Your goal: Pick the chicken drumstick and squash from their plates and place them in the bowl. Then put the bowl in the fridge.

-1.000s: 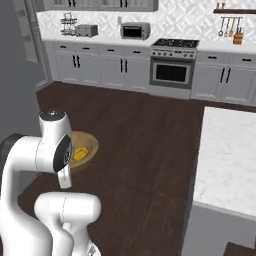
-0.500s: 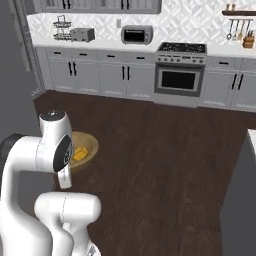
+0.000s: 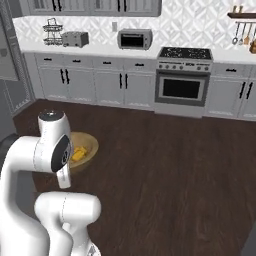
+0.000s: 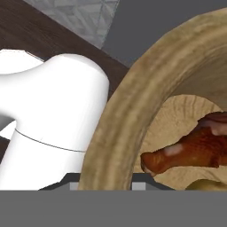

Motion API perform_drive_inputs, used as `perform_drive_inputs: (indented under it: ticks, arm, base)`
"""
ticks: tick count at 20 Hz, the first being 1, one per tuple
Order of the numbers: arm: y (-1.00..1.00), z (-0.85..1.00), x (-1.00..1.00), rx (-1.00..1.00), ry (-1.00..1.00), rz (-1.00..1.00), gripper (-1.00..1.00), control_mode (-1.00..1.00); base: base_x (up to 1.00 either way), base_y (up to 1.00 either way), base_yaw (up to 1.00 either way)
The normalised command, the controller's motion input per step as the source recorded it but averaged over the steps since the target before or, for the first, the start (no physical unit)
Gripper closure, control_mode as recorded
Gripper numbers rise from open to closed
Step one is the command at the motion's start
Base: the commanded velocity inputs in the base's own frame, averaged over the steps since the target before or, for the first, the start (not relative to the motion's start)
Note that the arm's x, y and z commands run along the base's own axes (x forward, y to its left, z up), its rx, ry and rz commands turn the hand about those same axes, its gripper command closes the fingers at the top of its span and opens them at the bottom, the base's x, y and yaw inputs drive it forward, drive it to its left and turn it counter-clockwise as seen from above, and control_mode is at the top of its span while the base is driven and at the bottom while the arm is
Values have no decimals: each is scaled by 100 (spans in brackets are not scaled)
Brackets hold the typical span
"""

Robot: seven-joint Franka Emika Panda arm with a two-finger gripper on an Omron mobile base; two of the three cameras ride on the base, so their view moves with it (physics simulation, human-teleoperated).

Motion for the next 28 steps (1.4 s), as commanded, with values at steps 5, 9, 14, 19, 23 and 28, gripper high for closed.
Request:
perform_drive_inputs:
  ticks: [5, 9, 14, 19, 23, 28]
  arm:
    - [0, 0, 0, 0, 0, 0, 100, 100]
    - [0, 0, 0, 0, 0, 0, 100, 100]
    - [0, 0, 0, 0, 0, 0, 100, 100]
    - [0, 0, 0, 0, 0, 0, 100, 100]
    - [0, 0, 0, 0, 0, 0, 100, 100]
    - [0, 0, 0, 0, 0, 0, 100, 100]
  base:
    - [100, 0, 0]
    - [100, 1, 0]
    - [100, 3, 2]
    - [100, 7, 10]
    - [100, 3, 26]
    - [100, 0, 41]
